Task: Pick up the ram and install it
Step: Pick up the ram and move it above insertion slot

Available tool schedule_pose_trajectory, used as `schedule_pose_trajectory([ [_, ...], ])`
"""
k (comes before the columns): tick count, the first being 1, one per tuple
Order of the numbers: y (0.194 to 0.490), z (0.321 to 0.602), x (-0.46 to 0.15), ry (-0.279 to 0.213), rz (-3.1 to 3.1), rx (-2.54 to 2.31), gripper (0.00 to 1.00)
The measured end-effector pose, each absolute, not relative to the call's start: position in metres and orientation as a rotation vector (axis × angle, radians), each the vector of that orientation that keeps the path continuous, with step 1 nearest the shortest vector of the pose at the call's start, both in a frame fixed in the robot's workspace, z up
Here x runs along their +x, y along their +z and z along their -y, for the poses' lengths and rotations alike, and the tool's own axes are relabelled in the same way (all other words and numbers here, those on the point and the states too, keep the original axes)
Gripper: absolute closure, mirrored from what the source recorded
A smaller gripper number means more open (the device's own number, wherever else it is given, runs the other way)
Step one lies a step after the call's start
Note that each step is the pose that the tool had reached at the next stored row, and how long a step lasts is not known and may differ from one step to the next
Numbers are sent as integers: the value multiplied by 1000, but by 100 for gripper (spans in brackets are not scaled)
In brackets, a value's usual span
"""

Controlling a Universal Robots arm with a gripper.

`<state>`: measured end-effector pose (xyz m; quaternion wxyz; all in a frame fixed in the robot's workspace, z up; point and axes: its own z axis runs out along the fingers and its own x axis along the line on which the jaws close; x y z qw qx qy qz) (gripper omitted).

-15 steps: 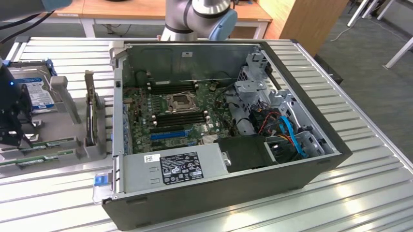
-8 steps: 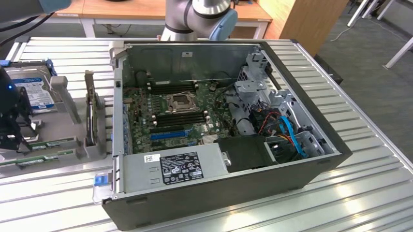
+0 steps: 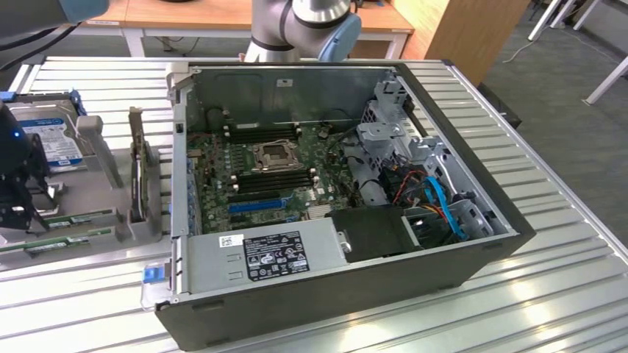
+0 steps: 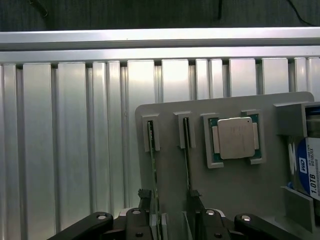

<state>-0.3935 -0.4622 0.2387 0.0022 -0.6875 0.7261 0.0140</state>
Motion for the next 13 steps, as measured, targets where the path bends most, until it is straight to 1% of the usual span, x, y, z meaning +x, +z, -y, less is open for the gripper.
schedule_pose_trajectory([
  [6, 227, 463, -393, 44, -2275, -2159, 59],
  [13, 226, 463, -393, 44, -2267, -2168, 59],
])
